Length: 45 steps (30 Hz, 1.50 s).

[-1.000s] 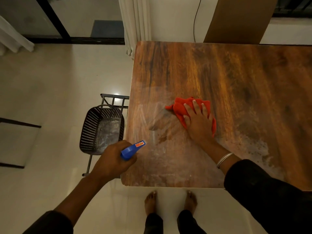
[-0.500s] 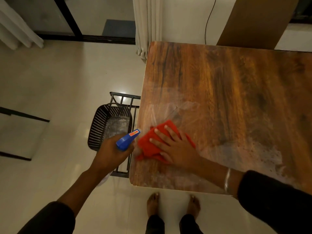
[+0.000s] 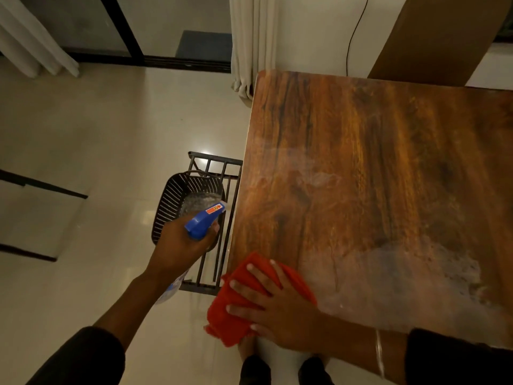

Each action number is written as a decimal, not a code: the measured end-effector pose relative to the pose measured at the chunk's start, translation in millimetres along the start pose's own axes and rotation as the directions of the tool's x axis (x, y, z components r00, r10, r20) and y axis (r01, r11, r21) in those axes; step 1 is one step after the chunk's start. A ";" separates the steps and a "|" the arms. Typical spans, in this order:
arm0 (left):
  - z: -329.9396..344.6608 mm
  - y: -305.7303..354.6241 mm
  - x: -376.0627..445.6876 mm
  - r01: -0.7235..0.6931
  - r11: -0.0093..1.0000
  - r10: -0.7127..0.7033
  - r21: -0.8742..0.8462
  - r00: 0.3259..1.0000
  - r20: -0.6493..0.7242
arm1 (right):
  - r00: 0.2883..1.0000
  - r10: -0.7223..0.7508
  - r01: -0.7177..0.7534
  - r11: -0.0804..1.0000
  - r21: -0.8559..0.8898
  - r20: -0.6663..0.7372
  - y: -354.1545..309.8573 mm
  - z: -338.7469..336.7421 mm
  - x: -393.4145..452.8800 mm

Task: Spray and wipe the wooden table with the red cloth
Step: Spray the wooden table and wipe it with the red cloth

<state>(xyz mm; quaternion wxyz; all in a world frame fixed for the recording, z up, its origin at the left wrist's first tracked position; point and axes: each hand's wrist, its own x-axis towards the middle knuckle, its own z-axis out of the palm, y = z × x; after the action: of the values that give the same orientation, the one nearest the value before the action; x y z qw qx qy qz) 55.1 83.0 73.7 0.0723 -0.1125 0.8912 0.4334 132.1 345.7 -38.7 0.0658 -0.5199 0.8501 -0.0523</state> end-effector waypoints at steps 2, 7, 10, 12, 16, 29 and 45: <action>1.6 1.8 3.1 -0.006 1.000 0.006 -0.023 1.000 0.004 | 1.000 0.003 -0.003 1.000 -0.004 0.011 34.7 -9.5 22.8; 2.1 -1.7 14.6 0.089 0.996 -0.089 -0.003 0.995 0.051 | 0.831 0.556 -0.553 0.829 0.087 -0.013 157.2 -54.8 131.3; -3.6 -1.8 19.9 0.069 0.997 -0.068 -0.022 0.995 0.068 | 0.745 0.667 -0.665 0.745 0.044 -0.029 172.8 -60.4 151.5; -10.7 -2.8 22.8 0.032 0.998 -0.029 -0.058 0.999 0.044 | 0.812 0.582 -0.582 0.813 0.027 -0.029 137.5 -47.7 137.1; -22.1 -2.1 39.1 -0.028 0.995 0.032 -0.097 0.999 0.043 | 0.967 0.254 -0.254 0.967 0.024 0.014 18.9 -4.0 51.8; 12.0 12.7 76.0 -0.212 0.977 0.211 0.018 0.975 0.064 | 0.556 0.831 -0.822 0.555 0.129 -0.032 265.1 -79.2 120.7; 14.0 17.6 130.0 -0.128 0.984 0.133 -0.123 0.991 0.029 | 0.585 0.809 -0.799 0.587 0.133 -0.056 294.9 -78.6 90.2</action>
<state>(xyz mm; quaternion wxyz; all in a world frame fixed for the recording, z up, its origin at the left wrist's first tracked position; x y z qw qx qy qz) -74.5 86.7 48.9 0.0531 -0.0501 0.8673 0.4925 -180.3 400.7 -12.8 0.0597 -0.0719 0.9920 -0.0850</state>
